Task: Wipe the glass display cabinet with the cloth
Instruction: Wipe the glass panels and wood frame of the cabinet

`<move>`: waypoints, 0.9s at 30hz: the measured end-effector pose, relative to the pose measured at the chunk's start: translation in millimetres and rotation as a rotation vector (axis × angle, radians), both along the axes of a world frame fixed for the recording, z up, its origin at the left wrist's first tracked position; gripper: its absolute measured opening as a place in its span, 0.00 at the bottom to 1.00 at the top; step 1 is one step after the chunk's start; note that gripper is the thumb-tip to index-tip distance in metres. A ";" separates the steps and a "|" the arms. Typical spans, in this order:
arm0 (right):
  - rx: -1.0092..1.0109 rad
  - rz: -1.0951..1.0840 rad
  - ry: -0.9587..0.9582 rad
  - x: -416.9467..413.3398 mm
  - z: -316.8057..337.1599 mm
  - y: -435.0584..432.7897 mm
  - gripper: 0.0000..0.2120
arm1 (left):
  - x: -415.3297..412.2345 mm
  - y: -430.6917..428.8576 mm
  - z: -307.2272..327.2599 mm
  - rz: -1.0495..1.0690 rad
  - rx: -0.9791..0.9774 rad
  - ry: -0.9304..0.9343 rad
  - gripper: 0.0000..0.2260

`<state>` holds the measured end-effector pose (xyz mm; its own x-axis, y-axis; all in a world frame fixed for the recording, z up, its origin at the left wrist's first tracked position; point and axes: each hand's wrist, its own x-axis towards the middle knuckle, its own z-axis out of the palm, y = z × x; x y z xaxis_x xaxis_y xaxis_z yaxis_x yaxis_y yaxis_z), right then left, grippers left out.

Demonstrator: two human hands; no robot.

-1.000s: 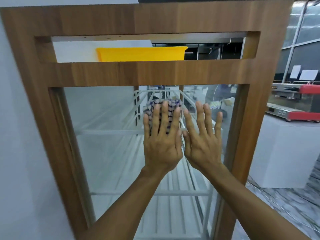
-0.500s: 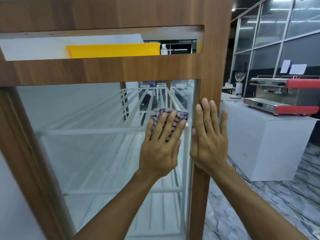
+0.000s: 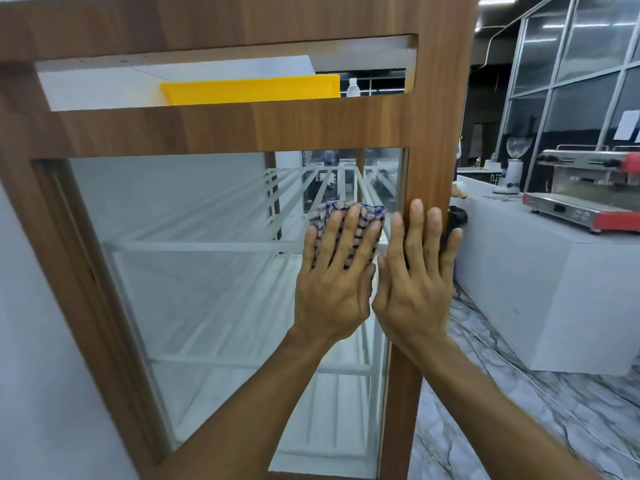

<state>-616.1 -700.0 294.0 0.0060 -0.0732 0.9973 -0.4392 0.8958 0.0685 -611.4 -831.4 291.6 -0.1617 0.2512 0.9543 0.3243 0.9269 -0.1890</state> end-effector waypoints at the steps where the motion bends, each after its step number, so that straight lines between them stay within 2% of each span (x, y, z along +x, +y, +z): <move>1: 0.024 -0.009 -0.005 1.1 0.2 -8.7 0.24 | 0.4 -5.1 -0.3 0.004 0.010 0.004 0.24; 6: 0.068 -0.056 -0.070 2.6 9.7 -44.4 0.24 | 4.0 -45.8 -0.7 0.034 0.063 -0.025 0.25; 12: 0.151 -0.006 -0.164 0.6 3.9 -100.9 0.25 | 10.5 -105.2 -0.3 0.044 0.056 -0.049 0.24; 22: 0.205 0.006 -0.134 4.0 1.5 -245.2 0.26 | 16.5 -243.5 -10.3 0.102 0.138 -0.041 0.25; 27: 0.145 0.020 -0.129 8.2 0.4 -289.9 0.25 | 18.7 -290.4 -8.0 0.136 0.161 -0.017 0.26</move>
